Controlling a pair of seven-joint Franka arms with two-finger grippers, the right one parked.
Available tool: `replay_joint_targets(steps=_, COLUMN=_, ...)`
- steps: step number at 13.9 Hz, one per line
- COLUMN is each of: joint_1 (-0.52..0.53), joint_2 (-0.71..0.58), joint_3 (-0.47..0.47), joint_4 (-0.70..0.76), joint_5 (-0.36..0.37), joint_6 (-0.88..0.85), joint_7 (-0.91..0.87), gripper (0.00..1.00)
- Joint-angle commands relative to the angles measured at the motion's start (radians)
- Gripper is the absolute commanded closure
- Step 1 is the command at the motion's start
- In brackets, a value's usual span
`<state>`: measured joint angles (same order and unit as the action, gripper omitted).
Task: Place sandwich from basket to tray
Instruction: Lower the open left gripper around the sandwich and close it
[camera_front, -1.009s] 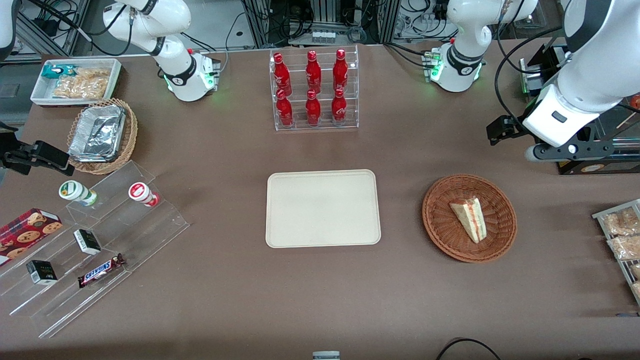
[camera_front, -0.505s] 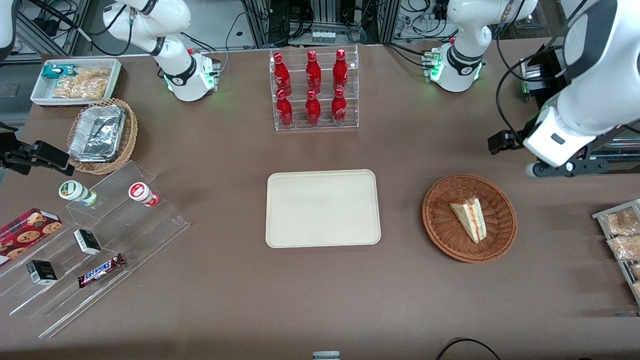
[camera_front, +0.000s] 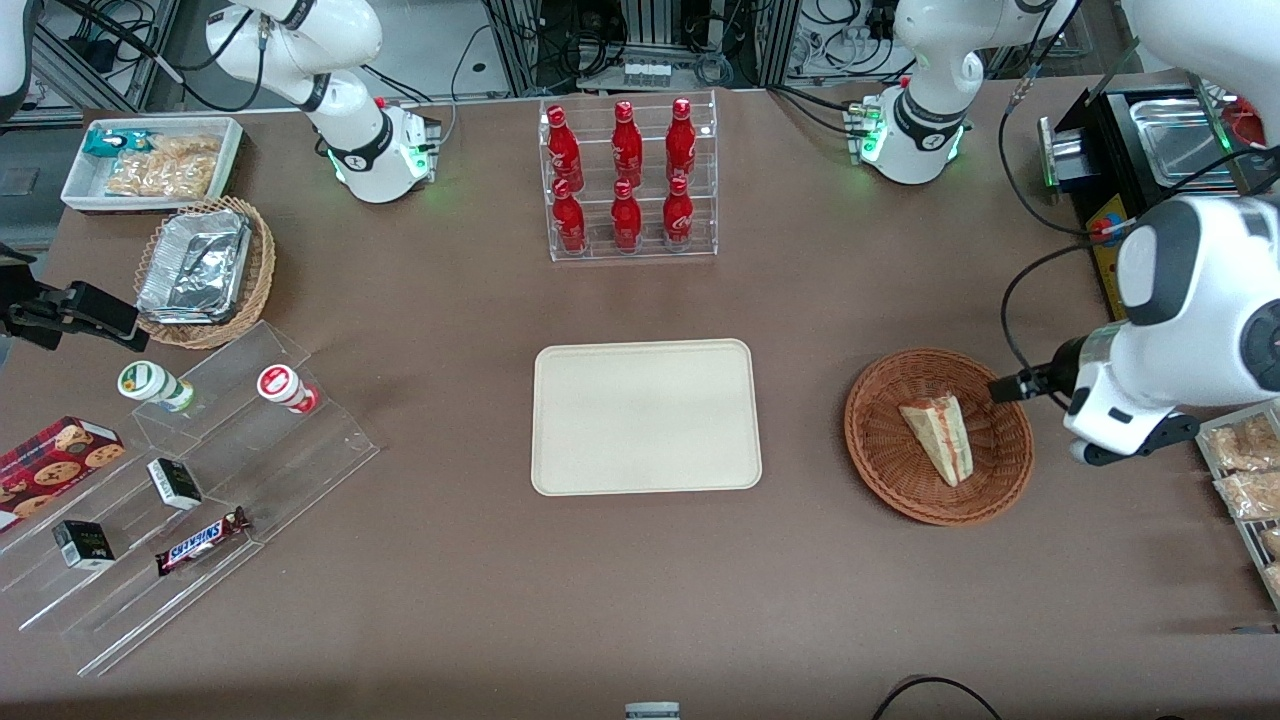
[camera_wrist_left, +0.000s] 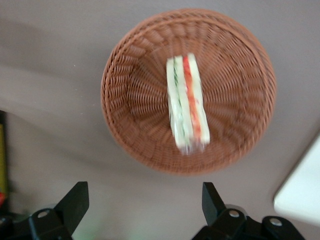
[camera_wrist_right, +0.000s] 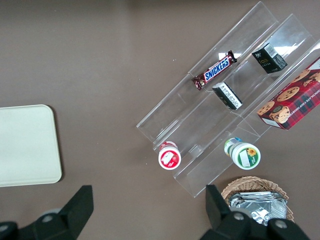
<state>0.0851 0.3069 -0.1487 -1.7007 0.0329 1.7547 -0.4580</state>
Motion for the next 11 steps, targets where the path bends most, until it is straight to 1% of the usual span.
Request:
replay_joint_targets(steps=1, joint_1=-0.008, joint_2=-0.006, joint_3=-0.003, joint_4=-0.135, joint_5=0.015, joint_6=0.185, joint_7=-0.207, gripper=0.0)
replay_joint_targets(steps=4, joint_1=-0.01, joint_2=0.04, joint_3=-0.003, joint_4=-0.166, joint_5=0.01, joint_6=0.31, joint_7=-0.228, gripper=0.0)
replay_joint_targets(steps=11, joint_1=-0.018, joint_2=0.122, joint_3=-0.009, joint_4=-0.165, joint_5=-0.002, joint_6=0.408, joint_7=-0.245, gripper=0.0)
